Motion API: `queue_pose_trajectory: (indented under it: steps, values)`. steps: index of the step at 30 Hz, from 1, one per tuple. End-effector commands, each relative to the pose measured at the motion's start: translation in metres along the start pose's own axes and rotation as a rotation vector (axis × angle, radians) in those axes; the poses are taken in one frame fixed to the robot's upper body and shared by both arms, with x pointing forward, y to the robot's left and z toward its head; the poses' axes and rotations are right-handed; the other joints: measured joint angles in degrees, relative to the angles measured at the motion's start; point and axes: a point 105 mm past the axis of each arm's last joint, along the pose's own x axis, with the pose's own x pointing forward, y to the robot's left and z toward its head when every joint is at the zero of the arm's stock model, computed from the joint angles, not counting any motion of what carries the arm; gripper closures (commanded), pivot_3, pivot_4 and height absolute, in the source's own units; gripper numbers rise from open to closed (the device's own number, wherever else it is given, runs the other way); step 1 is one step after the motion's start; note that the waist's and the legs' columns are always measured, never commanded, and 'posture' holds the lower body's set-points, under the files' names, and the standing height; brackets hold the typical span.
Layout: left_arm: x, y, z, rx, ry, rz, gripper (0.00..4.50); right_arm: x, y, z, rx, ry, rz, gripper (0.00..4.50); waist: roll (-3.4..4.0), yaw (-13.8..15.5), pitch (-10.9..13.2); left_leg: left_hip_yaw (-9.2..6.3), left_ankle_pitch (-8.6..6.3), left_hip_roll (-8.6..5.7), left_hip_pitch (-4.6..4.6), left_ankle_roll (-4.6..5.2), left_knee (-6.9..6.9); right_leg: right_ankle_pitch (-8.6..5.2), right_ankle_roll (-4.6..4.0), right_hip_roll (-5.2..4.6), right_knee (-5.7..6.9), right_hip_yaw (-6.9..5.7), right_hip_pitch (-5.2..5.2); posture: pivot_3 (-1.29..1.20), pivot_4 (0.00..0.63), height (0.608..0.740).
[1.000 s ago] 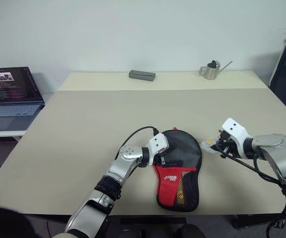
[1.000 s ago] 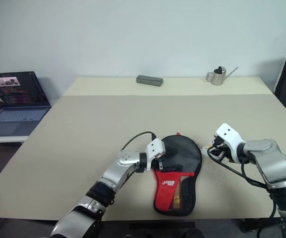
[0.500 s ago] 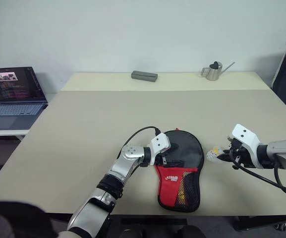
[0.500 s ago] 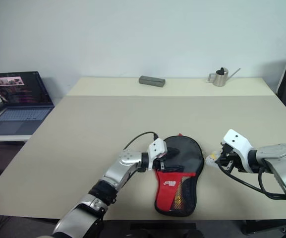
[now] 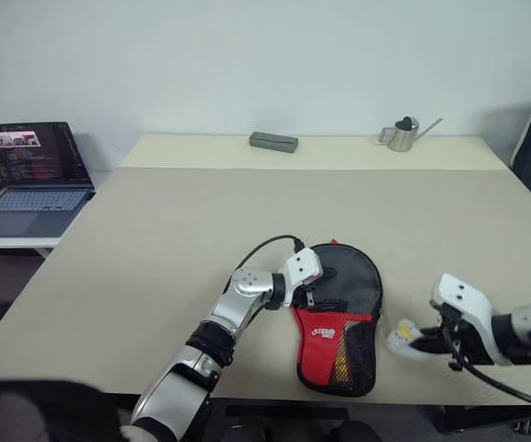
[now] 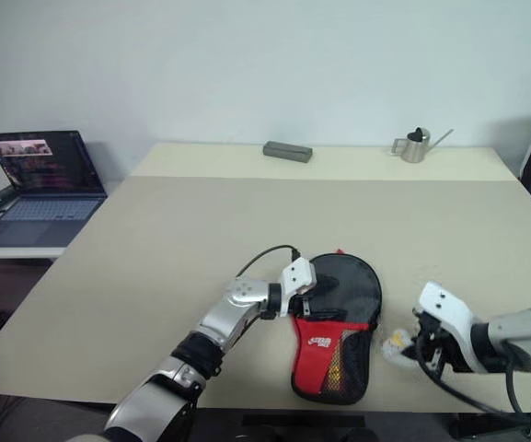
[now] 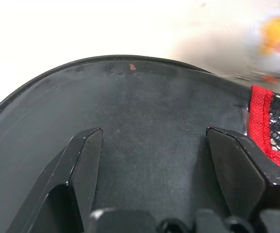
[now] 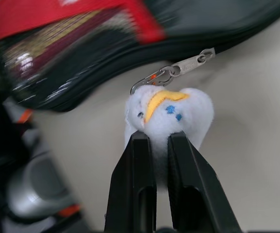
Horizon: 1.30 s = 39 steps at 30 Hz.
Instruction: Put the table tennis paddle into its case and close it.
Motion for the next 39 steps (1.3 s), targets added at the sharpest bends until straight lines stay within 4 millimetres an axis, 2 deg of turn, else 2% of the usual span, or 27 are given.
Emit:
queue_pose_trajectory:
  steps: [1,6,13,17,22,27,39]
  values:
    - [0.007,-0.042,-0.065,-0.110,0.231,-0.132,0.79,-0.006,0.021,0.001,-0.034,0.006,0.073,4.50,-0.01,0.3,0.0,0.00,-0.01,-0.01,0.00,0.01,0.00,-0.01,0.01,-0.01,0.00,0.00,0.01,0.00,0.150,0.740]
    - [0.010,-0.043,-0.063,-0.105,0.229,-0.138,0.79,-0.006,0.048,-0.011,-0.026,0.037,0.157,4.50,-0.03,1.3,0.0,-0.02,-0.12,-0.02,-0.01,0.02,-0.01,-0.10,0.13,-0.02,-0.03,-0.04,0.01,0.00,0.150,0.740]
    - [0.013,-0.046,-0.063,-0.103,0.227,-0.146,0.79,-0.013,0.055,-0.023,0.000,0.069,0.171,4.50,-0.11,2.2,-0.1,-0.01,-0.28,-0.23,-0.02,0.16,0.01,-0.19,0.27,-0.21,-0.10,-0.02,0.05,0.00,0.150,0.740]
    - [0.015,-0.048,-0.063,-0.102,0.227,-0.151,0.79,-0.019,0.066,-0.030,0.009,0.092,0.219,4.50,-0.14,2.6,-0.1,-0.04,-0.32,-0.44,-0.02,0.22,0.00,-0.29,0.44,-0.43,-0.10,-0.04,0.08,0.00,0.150,0.740]
    - [0.020,-0.051,-0.062,-0.098,0.228,-0.163,0.79,-0.024,0.085,-0.033,0.004,0.101,0.285,4.50,-0.26,2.7,-0.2,-0.08,-0.51,-0.84,-0.01,0.55,0.06,-0.49,0.78,-0.84,-0.15,-0.12,0.27,0.00,0.150,0.740]
    - [0.024,-0.055,-0.062,-0.078,0.234,-0.183,0.79,-0.028,0.104,-0.031,-0.010,0.108,0.351,4.50,-0.33,2.7,-0.2,-0.57,-0.61,-0.84,0.04,0.64,0.07,-0.46,0.82,-0.88,-0.92,-0.75,0.84,0.00,0.150,0.740]
    - [0.028,-0.056,-0.062,-0.071,0.242,-0.179,0.79,-0.035,0.132,-0.032,-0.002,0.116,0.540,4.50,-0.35,3.4,-0.3,-0.83,-0.62,-0.97,0.01,0.63,0.09,-0.48,0.82,-1.01,-0.97,-1.02,1.02,0.00,0.150,0.740]
